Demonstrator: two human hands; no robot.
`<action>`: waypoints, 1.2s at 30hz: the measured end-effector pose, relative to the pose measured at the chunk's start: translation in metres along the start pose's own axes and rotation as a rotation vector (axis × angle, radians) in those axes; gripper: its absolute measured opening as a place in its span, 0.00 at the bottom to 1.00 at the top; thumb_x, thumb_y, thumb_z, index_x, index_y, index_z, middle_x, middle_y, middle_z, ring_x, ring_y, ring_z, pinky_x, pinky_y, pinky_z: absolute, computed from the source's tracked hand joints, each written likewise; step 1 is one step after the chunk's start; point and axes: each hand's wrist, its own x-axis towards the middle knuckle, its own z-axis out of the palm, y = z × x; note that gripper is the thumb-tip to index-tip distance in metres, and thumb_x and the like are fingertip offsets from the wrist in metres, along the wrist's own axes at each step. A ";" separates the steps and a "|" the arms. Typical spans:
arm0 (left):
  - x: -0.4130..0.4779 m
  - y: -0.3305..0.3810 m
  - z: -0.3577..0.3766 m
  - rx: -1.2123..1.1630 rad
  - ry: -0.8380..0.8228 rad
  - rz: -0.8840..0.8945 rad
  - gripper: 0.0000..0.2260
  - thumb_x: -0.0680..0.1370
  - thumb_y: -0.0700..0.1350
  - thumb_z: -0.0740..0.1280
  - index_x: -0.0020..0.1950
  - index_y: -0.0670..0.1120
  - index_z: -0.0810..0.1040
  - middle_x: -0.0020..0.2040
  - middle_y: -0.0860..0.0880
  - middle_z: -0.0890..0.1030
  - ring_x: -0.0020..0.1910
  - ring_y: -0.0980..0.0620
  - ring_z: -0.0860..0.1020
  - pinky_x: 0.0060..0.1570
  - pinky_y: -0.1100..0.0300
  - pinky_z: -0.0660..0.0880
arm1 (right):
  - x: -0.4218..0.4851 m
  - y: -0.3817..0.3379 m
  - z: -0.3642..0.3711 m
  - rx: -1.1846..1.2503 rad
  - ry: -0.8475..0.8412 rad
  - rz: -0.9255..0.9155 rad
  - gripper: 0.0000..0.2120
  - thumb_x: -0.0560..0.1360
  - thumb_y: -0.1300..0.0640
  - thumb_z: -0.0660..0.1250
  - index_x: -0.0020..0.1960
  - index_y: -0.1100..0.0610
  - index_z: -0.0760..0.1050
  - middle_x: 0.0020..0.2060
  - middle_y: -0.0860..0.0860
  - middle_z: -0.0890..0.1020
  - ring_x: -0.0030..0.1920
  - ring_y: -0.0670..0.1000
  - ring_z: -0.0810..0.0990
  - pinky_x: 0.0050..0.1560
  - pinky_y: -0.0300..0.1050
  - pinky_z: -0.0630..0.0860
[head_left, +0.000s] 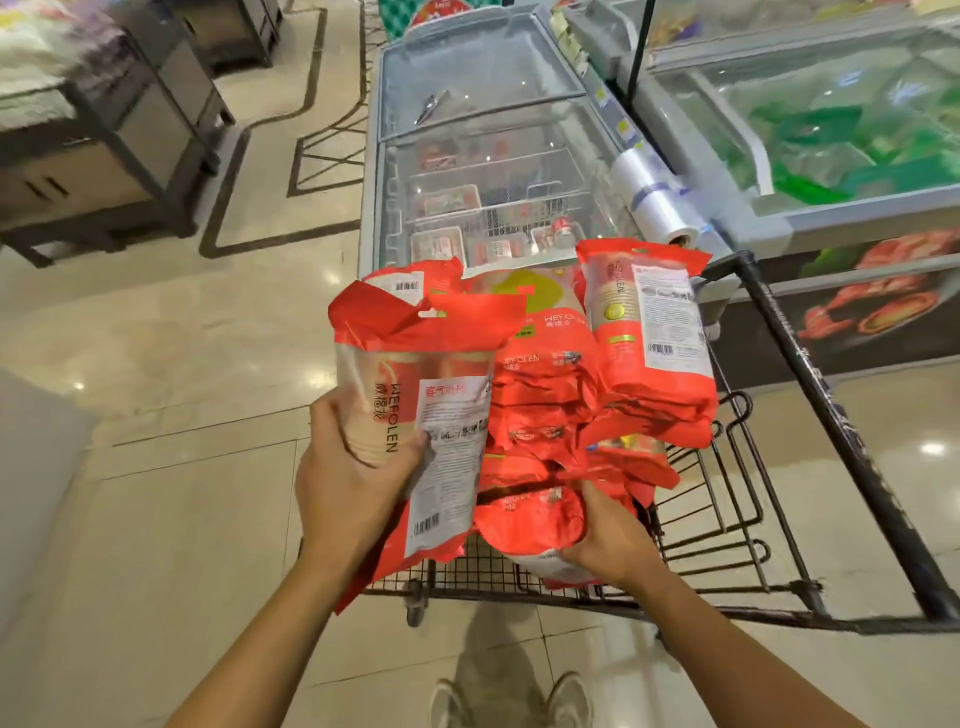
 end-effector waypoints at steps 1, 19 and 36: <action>0.001 -0.001 0.003 0.006 -0.011 0.001 0.29 0.61 0.67 0.71 0.57 0.60 0.68 0.46 0.61 0.81 0.44 0.61 0.80 0.43 0.54 0.75 | -0.001 0.003 0.003 0.006 -0.011 0.000 0.35 0.66 0.42 0.73 0.68 0.47 0.65 0.57 0.49 0.82 0.57 0.56 0.81 0.49 0.54 0.78; -0.008 -0.008 0.011 -0.021 -0.082 0.059 0.31 0.62 0.62 0.76 0.61 0.57 0.69 0.46 0.61 0.81 0.45 0.60 0.80 0.46 0.52 0.76 | -0.008 -0.015 -0.005 -0.533 -0.042 -0.081 0.39 0.72 0.37 0.71 0.77 0.47 0.60 0.68 0.49 0.74 0.67 0.55 0.74 0.60 0.49 0.75; -0.042 -0.062 0.084 0.124 -0.403 0.225 0.30 0.66 0.55 0.79 0.64 0.56 0.68 0.53 0.56 0.80 0.48 0.50 0.80 0.42 0.53 0.73 | -0.073 -0.046 -0.077 -0.535 0.286 -0.142 0.45 0.69 0.28 0.69 0.79 0.49 0.61 0.74 0.47 0.69 0.73 0.52 0.69 0.67 0.51 0.73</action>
